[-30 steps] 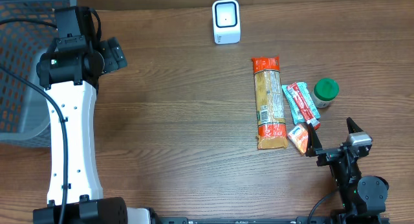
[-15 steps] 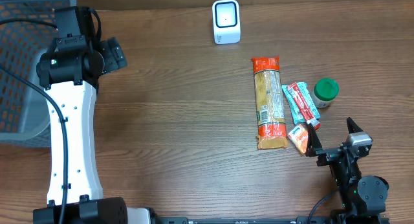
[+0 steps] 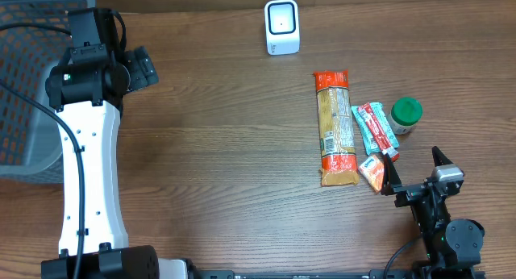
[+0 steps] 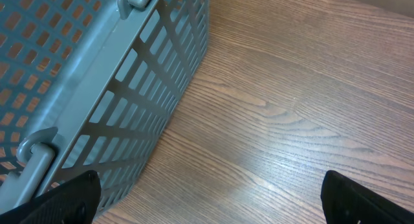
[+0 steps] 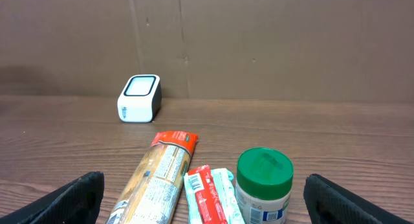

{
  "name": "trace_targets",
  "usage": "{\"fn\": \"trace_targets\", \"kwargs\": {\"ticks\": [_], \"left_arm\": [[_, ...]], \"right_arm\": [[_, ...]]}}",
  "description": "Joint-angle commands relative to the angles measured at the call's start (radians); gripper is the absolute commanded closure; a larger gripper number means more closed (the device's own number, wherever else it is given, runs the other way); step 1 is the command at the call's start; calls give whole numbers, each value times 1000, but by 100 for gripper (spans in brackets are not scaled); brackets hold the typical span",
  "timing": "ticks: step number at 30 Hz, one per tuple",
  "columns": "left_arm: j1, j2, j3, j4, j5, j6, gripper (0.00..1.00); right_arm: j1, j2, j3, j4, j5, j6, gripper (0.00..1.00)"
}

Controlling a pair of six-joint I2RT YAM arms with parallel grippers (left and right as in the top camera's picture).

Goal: Scan the item barcode

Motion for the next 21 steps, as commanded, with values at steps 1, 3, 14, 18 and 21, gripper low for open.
{"fn": "trace_targets", "kwargs": {"ticks": [1,3,14,18,21], "left_arm": [[-1,-11,16,1,-13,8,0],[-1,-7,16,1,-14,8,0],[-1,-108,16,0,-13,8,0],[-1,-217,16,0,-13,8,0],[-1,-313,16,0,-13,8,0]], "right_arm": [[-4,-11,-11,6,-9,-4,0],[-4,-11,-11,6,-9,-4,0],[-4,-11,-11,6,-9,-4,0],[-4,-11,-11,6,-9,-4,0],[-4,-11,-11,6,-9,-4,0]]}}
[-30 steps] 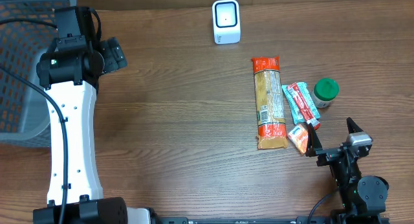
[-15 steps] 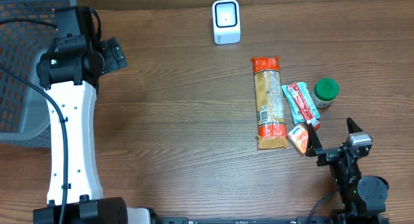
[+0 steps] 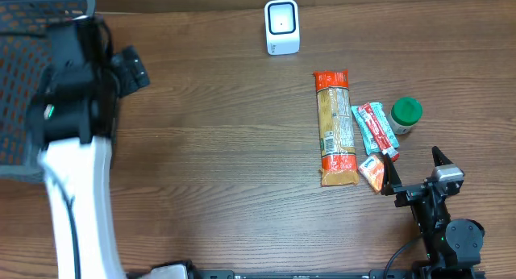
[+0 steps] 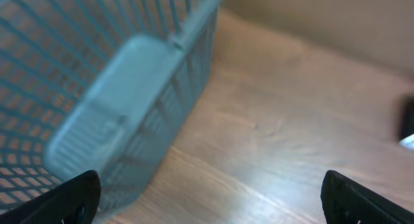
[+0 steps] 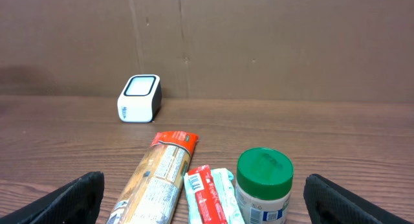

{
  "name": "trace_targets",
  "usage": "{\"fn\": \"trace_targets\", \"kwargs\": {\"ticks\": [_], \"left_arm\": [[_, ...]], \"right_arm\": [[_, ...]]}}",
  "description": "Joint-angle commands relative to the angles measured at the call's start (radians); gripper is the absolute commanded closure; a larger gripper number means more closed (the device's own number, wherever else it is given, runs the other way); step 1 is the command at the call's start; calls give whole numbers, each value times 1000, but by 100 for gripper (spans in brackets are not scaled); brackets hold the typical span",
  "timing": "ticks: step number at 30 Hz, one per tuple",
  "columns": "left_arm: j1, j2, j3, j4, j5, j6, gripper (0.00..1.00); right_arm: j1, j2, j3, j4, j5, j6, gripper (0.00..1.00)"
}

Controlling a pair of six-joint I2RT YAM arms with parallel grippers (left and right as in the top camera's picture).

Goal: Scan the item barcode

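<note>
The white barcode scanner (image 3: 281,27) stands at the table's far edge, also in the right wrist view (image 5: 139,98). A long orange pasta packet (image 3: 335,127) (image 5: 158,179), a red and teal bar (image 3: 376,130) (image 5: 207,195), a green-lidded jar (image 3: 406,115) (image 5: 263,182) and a small orange packet (image 3: 372,172) lie at the right. My right gripper (image 3: 414,170) (image 5: 210,208) sits open just in front of them, holding nothing. My left gripper (image 3: 131,69) (image 4: 207,204) is open and empty at the far left, blurred by motion.
A grey-blue mesh basket (image 3: 20,85) (image 4: 116,88) fills the far left corner, right beside my left arm. A brown cardboard wall (image 5: 259,43) backs the table behind the scanner.
My left arm has shifted toward the left and is blurred; its wrist view now shows the basket's corner from farther off and more bare table. The right arm and the items are unchanged.
</note>
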Motion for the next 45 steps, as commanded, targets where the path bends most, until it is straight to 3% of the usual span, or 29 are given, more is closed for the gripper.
{"fn": "trace_targets", "kwargs": {"ticks": [1,14,27,45], "left_arm": [[-1,-135,17,0,-13,8,0],[-1,-310,14,-3,-13,8,0],[-1,-423,-14,-131,-13,8,0],[-3,-799,-652,-76,-11,0,0]], "right_arm": [[-4,-11,-11,6,-9,-4,0],[-4,-11,-11,6,-9,-4,0],[-4,-11,-11,6,-9,-4,0],[-4,-11,-11,6,-9,-4,0]]}}
